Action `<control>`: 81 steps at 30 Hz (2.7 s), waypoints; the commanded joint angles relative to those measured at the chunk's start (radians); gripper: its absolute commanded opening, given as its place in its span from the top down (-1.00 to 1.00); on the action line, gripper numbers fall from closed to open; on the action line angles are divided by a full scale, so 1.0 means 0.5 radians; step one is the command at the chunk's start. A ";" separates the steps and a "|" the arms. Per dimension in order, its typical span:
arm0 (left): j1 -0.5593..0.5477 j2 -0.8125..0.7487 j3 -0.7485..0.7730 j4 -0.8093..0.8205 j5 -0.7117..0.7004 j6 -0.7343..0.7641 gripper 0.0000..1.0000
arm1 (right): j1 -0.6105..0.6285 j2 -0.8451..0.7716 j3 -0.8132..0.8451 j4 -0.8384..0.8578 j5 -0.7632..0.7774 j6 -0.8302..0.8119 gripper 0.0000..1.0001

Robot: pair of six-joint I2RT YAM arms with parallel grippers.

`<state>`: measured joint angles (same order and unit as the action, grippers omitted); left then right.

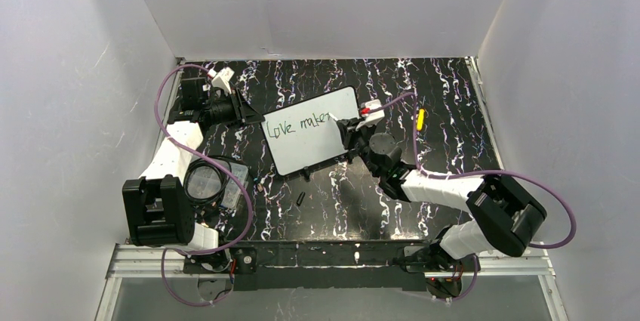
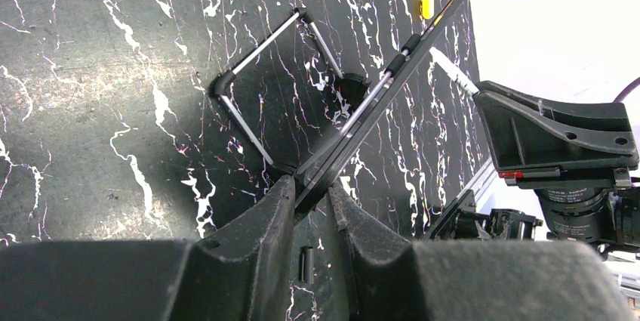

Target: Write a sentence on the whiteboard

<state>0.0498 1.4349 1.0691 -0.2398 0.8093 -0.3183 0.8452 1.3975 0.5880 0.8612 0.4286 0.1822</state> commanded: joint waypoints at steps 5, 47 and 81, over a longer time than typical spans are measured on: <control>-0.010 -0.013 0.057 -0.020 0.090 -0.028 0.61 | -0.006 0.064 0.112 0.146 -0.061 -0.045 0.97; -0.011 -0.010 0.062 -0.016 0.093 -0.029 0.61 | 0.000 -0.040 -0.089 -0.078 -0.015 0.057 0.97; -0.010 -0.018 0.049 -0.014 0.078 -0.025 0.61 | 0.065 -0.249 -0.051 -0.211 -0.011 0.068 0.97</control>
<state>0.0494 1.4353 1.0691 -0.2398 0.8097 -0.3225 0.8738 1.3651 0.5579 0.7853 0.3882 0.2325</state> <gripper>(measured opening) 0.199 0.197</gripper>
